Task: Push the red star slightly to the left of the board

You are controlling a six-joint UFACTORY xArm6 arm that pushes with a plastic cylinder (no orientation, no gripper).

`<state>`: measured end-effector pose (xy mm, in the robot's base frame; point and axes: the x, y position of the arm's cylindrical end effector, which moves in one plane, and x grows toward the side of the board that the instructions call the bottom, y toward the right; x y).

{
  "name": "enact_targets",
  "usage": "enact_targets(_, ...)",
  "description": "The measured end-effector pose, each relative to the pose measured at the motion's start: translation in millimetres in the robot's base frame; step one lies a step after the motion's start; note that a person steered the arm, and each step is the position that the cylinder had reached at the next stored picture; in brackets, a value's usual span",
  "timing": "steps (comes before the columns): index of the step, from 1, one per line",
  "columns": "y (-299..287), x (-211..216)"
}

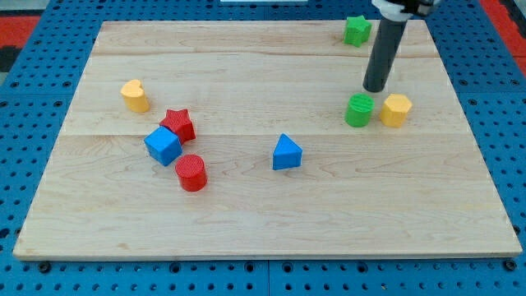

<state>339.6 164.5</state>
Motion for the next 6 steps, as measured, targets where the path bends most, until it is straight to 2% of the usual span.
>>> enact_targets(1, -68, 7)
enact_targets(2, -171, 13)
enact_targets(3, -248, 66)
enact_targets(4, -367, 67)
enact_targets(5, -392, 56)
enact_targets(6, -356, 51)
